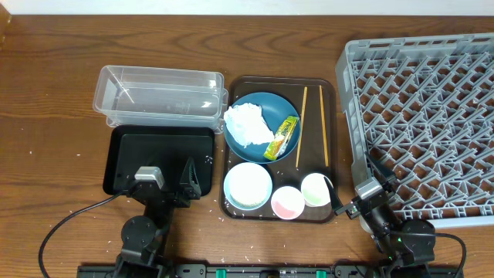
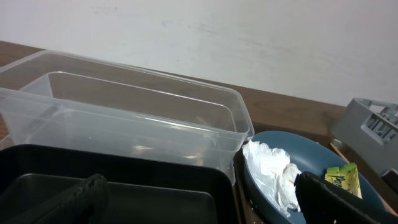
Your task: Sort waste into correct bins and load items into the dishwasher rack
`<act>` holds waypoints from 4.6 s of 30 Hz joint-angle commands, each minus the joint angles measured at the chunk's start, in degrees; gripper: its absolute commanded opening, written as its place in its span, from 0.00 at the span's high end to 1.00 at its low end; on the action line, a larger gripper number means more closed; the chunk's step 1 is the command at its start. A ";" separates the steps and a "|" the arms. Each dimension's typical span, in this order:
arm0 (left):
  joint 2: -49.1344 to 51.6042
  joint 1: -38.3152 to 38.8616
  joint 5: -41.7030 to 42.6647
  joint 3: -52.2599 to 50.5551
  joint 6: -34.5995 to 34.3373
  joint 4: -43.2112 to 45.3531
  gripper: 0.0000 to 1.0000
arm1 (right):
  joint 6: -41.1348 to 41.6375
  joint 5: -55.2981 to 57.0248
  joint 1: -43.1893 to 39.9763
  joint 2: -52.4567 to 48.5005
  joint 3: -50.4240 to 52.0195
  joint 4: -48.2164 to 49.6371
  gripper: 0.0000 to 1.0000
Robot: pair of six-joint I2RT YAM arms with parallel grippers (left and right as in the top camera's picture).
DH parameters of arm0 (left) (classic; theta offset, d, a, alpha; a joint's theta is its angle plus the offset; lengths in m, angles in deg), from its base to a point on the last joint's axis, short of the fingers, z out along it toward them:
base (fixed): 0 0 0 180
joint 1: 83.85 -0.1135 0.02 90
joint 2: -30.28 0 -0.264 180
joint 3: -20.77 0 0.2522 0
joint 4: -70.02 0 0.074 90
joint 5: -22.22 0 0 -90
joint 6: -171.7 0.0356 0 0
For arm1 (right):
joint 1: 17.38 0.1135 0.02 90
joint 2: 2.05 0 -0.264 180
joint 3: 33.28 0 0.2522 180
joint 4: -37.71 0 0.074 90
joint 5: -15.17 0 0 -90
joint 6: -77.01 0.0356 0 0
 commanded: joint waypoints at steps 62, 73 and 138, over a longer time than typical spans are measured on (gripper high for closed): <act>37.09 -0.17 22.29 47.17 -3.13 -33.24 0.02 | 19.89 -0.20 -0.11 -22.38 -37.53 -32.46 0.01; 56.57 2.51 40.24 64.00 -5.92 -42.12 0.02 | 20.96 -6.43 -0.11 -45.90 -52.59 -43.56 0.01; 66.95 -4.15 93.07 62.82 4.48 -48.81 0.94 | 27.71 -47.54 11.82 -51.67 -52.57 -13.64 0.05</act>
